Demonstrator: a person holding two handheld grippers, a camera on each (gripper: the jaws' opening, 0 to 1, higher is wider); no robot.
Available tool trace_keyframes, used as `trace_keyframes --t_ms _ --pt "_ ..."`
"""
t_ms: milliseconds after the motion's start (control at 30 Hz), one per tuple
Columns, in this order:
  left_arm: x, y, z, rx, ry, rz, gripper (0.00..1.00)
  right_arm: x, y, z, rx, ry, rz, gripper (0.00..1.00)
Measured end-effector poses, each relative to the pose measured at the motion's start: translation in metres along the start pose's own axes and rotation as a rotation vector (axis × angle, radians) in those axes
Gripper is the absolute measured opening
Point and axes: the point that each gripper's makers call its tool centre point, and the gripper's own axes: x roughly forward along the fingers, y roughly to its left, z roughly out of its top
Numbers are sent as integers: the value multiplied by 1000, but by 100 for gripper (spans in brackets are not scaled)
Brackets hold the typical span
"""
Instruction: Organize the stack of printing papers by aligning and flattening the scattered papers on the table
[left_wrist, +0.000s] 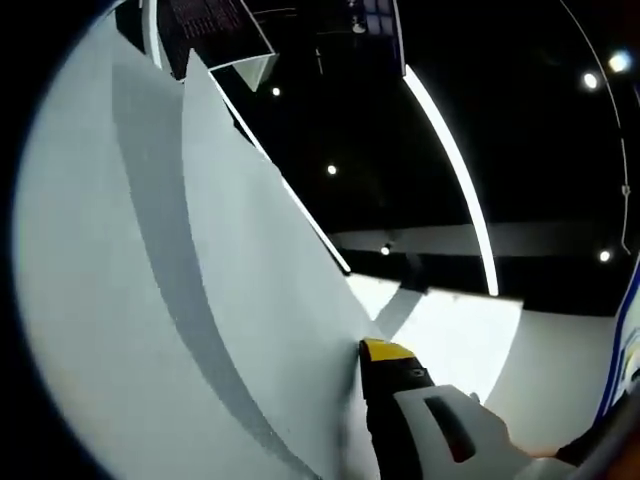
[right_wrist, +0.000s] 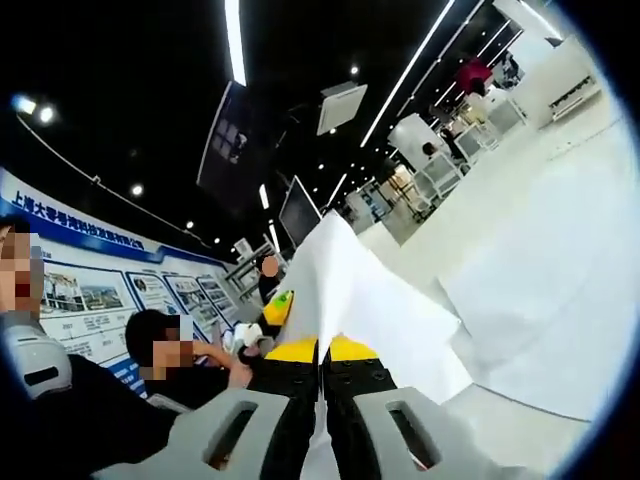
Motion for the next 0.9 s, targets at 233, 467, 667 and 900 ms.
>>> trace_keyframes --t_ms 233,467,667,900 --pt "0 -2 -3 31 9 8 14 4 1 -5 -15 12 -6 0" --pt "0 -1 -5 62 22 16 8 4 -9 -10 -34 26 -48 4" --pt "-2 2 -2 41 5 22 7 2 -17 -11 -88 14 -95 14" --pt "-3 3 1 34 -8 29 7 -7 -34 -8 -118 -10 -157 19"
